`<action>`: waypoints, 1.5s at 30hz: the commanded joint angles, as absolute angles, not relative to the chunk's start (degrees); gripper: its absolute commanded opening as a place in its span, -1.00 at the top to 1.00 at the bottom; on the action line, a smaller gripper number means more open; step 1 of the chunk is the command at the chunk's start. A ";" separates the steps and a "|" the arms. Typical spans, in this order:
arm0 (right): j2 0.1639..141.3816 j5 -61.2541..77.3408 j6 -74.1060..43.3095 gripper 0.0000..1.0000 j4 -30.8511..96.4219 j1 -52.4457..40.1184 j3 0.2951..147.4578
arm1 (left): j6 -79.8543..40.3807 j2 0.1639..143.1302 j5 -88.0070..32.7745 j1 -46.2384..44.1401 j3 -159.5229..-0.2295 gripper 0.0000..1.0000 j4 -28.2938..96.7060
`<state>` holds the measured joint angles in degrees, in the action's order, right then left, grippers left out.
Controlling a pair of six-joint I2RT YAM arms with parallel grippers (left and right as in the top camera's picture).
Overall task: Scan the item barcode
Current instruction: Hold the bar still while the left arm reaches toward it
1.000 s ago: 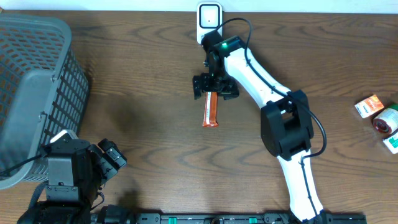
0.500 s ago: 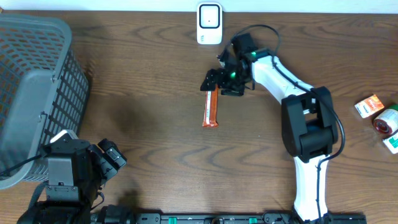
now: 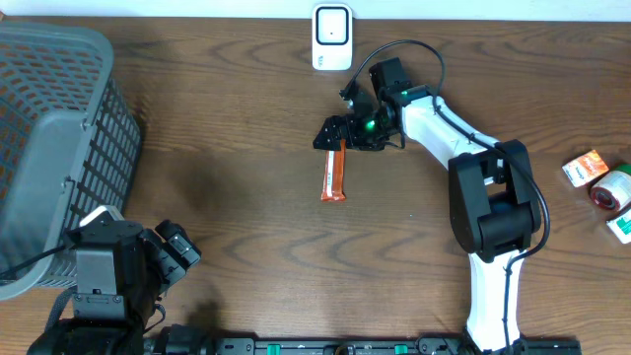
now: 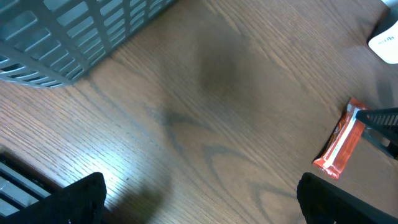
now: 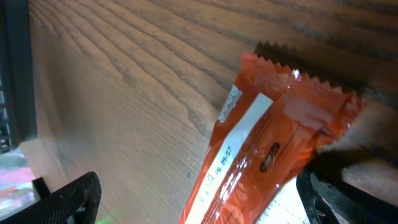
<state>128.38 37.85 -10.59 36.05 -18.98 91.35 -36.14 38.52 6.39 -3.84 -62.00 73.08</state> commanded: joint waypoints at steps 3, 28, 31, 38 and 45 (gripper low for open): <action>136.09 26.37 -10.81 -0.98 37.28 -19.55 85.49 | -35.59 38.46 7.14 -3.55 -62.76 -0.96 73.10; 136.09 22.57 -13.67 -0.83 38.09 -19.51 83.92 | -34.35 38.48 7.18 -3.55 -62.76 -0.96 65.04; 136.09 22.57 -13.65 -0.83 38.17 -19.51 83.92 | -35.18 38.48 5.58 -3.55 -62.76 -0.96 60.90; 136.09 22.55 -13.65 -0.82 38.65 -19.51 83.92 | -35.20 38.48 3.51 -3.55 -62.76 -1.00 59.66; 136.09 25.21 -13.67 -0.79 38.20 -19.49 83.92 | -38.22 40.18 -7.53 -3.66 -56.01 0.85 55.72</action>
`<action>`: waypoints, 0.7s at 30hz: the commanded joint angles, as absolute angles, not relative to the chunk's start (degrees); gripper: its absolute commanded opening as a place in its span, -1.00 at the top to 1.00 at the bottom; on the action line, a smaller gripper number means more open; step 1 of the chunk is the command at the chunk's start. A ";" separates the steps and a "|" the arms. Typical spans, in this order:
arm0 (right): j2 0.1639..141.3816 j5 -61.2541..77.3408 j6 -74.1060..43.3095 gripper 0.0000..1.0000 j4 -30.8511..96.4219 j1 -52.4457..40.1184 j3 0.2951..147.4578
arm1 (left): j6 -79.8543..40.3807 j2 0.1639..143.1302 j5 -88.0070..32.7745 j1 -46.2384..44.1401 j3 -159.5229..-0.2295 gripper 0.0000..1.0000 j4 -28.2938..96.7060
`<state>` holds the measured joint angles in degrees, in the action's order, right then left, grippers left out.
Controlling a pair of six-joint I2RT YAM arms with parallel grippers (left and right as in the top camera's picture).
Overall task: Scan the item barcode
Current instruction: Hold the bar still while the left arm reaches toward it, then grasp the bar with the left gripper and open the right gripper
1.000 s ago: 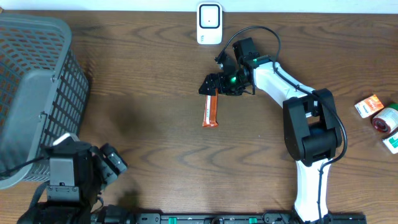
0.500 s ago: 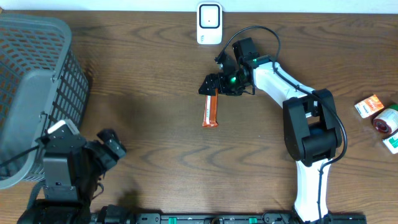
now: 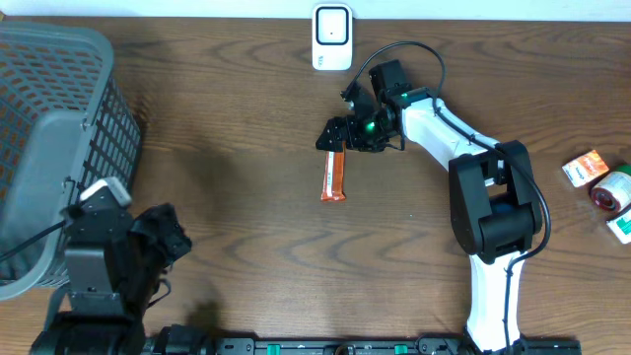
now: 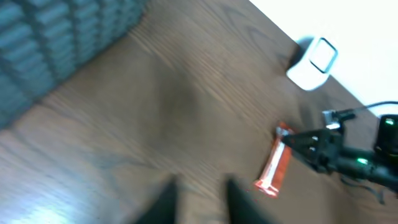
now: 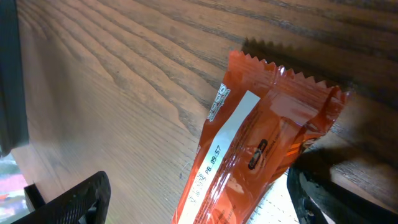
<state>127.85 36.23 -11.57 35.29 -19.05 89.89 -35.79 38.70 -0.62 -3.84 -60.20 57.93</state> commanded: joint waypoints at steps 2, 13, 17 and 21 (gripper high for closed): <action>136.09 26.70 -13.67 -0.79 38.04 -19.49 83.92 | -38.20 40.95 -14.92 -4.19 -50.13 0.86 47.88; 136.09 28.82 -14.79 -0.85 37.43 -19.59 83.92 | -45.84 61.06 -27.35 -16.23 -28.38 0.86 0.71; 136.09 28.82 -15.86 -0.84 36.91 -19.59 83.92 | -48.01 72.79 -27.44 -21.85 -28.40 0.86 -14.28; 136.09 28.80 -15.86 -0.80 36.80 -19.59 83.92 | -50.13 83.59 -27.57 -23.55 -28.40 0.86 -23.11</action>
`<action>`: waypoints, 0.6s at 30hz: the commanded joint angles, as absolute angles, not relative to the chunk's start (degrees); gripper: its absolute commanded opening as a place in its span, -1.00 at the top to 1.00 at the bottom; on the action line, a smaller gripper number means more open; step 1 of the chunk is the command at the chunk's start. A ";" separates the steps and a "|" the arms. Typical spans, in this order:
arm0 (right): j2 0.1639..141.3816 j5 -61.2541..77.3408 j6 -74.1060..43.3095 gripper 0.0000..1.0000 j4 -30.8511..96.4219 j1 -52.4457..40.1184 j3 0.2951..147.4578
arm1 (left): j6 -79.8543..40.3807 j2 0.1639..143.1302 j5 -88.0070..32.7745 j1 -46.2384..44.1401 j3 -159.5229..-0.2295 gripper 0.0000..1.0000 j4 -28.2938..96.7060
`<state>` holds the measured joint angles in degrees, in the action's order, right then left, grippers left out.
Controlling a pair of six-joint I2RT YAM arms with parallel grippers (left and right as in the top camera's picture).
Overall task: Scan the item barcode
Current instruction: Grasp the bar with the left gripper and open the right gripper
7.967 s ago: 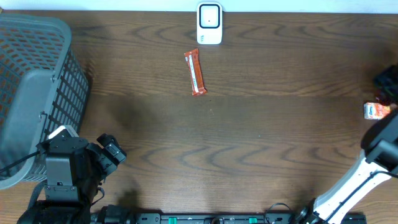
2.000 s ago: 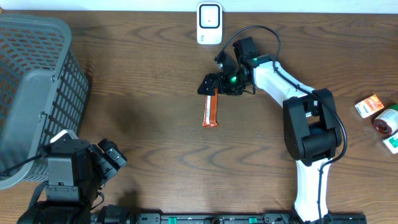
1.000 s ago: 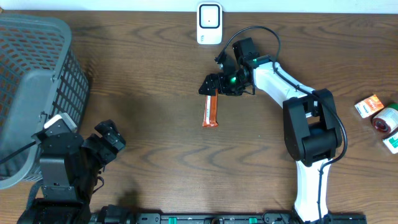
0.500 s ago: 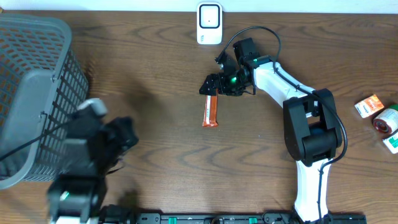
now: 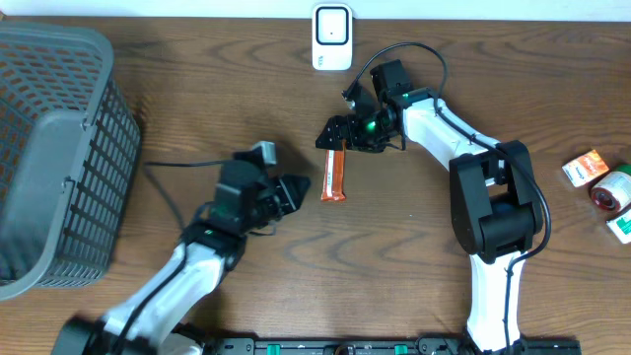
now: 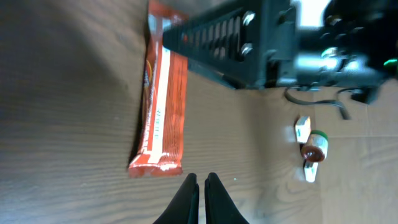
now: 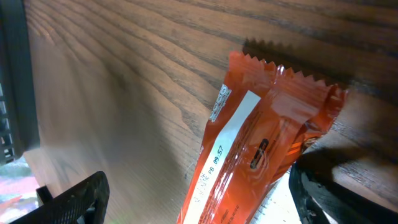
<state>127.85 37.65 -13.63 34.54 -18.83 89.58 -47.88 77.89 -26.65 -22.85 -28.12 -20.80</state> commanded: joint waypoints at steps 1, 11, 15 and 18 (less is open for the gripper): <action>136.09 28.77 -15.84 -0.80 36.71 -19.59 83.92 | -50.30 85.82 -27.97 -23.83 -28.40 0.86 -24.77; 136.97 28.80 -17.89 -0.71 35.94 -20.88 83.92 | -53.80 97.80 -28.64 -28.34 -29.85 0.86 -37.17; 141.16 28.84 -19.22 -0.60 35.29 -22.11 83.92 | -54.33 99.81 -27.38 -28.32 -29.89 0.86 -37.19; 143.44 32.62 -19.97 -0.46 34.44 -22.11 84.01 | -54.33 99.98 -26.48 -28.32 -29.89 0.86 -37.19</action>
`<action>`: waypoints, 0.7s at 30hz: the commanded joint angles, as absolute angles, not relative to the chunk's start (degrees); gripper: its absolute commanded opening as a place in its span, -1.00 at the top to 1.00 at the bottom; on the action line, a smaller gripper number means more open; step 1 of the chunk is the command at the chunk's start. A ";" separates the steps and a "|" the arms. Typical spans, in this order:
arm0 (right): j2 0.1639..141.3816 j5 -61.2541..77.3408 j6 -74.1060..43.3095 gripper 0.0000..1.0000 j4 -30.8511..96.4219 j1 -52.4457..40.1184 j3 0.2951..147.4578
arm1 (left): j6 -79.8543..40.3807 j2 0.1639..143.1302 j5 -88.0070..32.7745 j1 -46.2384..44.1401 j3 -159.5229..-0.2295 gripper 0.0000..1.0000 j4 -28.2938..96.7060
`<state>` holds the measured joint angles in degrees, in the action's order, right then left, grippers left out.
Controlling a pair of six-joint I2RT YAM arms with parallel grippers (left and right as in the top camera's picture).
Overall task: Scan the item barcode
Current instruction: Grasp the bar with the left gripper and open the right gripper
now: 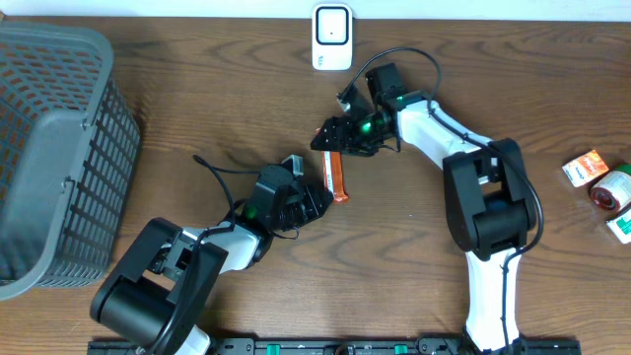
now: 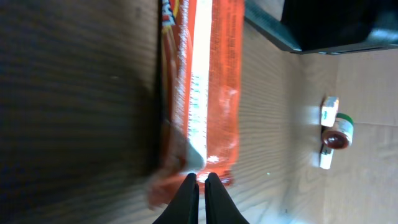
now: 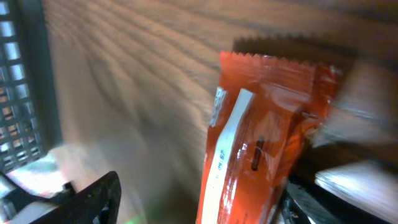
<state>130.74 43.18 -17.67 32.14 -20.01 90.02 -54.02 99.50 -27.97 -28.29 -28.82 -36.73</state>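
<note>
An orange snack bar lies on the wooden table, slightly tilted, its white seam strip facing up. My left gripper is shut, and its closed tips touch the bar's near end. My right gripper is open at the bar's far, serrated end. The bar lies between its spread fingers, close against the right-hand one. The white barcode scanner stands at the table's back edge, beyond the bar.
A grey mesh basket fills the left side of the table. Near the right edge lie a small orange box, a red-capped roll and another small pack.
My left gripper has moved from just short of the bar to touching its near end, still shut. The bar has tilted a little, near end to the right. The right gripper shifted slightly left.
The left arm first rested open at the near left corner while the open right gripper sat at the bar's far end. The left gripper then showed shut, then reached close to the bar, and now presses on its near end. The right gripper stayed put throughout.
</note>
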 commanded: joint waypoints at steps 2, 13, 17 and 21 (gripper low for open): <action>143.59 32.99 -20.95 -0.28 34.24 -21.78 84.01 | -54.30 99.98 -25.96 -28.25 -29.98 0.86 -37.21; 143.59 30.30 -20.53 -0.18 36.88 -21.41 84.01 | -53.93 99.98 -24.99 -28.05 -29.98 0.86 -36.05; 143.59 29.47 -22.83 -0.50 37.15 -20.47 84.01 | -52.95 99.98 -24.97 -26.92 -29.98 0.85 -32.99; 143.59 27.68 -24.43 -0.41 38.85 -18.50 84.01 | -52.29 99.98 -24.77 -22.50 -29.98 0.86 -25.98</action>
